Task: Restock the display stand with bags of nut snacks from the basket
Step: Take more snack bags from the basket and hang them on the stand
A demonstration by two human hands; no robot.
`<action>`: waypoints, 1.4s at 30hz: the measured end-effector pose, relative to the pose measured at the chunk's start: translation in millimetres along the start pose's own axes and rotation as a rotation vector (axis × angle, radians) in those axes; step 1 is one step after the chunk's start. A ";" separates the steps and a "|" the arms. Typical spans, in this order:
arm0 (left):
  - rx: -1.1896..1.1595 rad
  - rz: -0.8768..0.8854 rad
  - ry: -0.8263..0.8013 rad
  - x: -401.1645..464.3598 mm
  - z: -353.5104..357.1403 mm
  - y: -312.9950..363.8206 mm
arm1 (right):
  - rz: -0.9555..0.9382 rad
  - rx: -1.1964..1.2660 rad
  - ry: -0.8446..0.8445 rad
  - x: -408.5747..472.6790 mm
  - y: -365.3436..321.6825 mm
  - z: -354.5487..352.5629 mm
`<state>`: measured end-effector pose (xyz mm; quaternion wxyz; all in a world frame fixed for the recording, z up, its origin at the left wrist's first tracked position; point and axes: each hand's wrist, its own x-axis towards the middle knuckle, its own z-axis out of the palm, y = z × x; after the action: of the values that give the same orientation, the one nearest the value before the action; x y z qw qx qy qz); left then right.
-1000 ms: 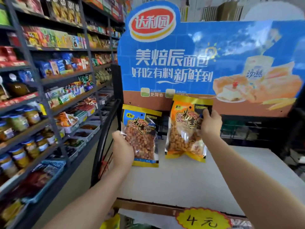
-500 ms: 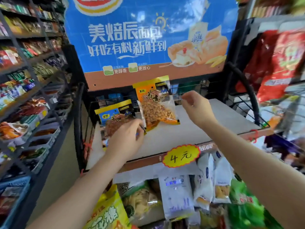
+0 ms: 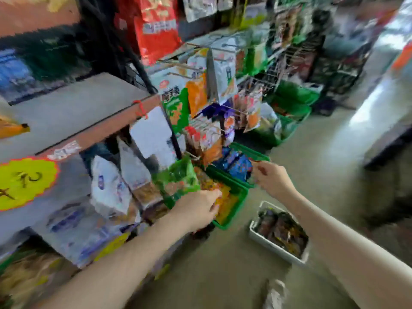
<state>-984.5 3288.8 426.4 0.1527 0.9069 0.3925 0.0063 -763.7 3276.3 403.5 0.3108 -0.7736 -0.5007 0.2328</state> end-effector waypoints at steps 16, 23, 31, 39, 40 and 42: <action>-0.129 -0.268 -0.634 326.1 322.4 123.1 | 0.675 -0.219 -0.398 87.1 425.5 -53.2; -0.096 -0.359 -0.717 408.2 526.1 71.6 | 0.767 -0.184 -0.438 136.8 577.6 93.2; -0.183 -0.355 -0.547 454.3 682.0 25.2 | 0.812 -0.105 -0.340 197.5 686.1 260.5; -0.208 -0.286 -0.431 459.2 730.4 25.5 | 0.987 -0.054 -0.265 204.2 722.9 307.4; -0.199 -0.295 -0.404 461.0 733.0 27.0 | 0.956 -0.045 -0.261 200.3 725.7 305.3; -0.207 -0.329 -0.346 464.8 736.8 28.9 | 0.883 -0.003 -0.247 190.0 731.3 297.9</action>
<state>-545.7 3401.6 -318.3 0.3085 0.7981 0.5000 -0.1336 -428.9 3301.5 -336.1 0.1188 -0.8798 -0.1568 0.4327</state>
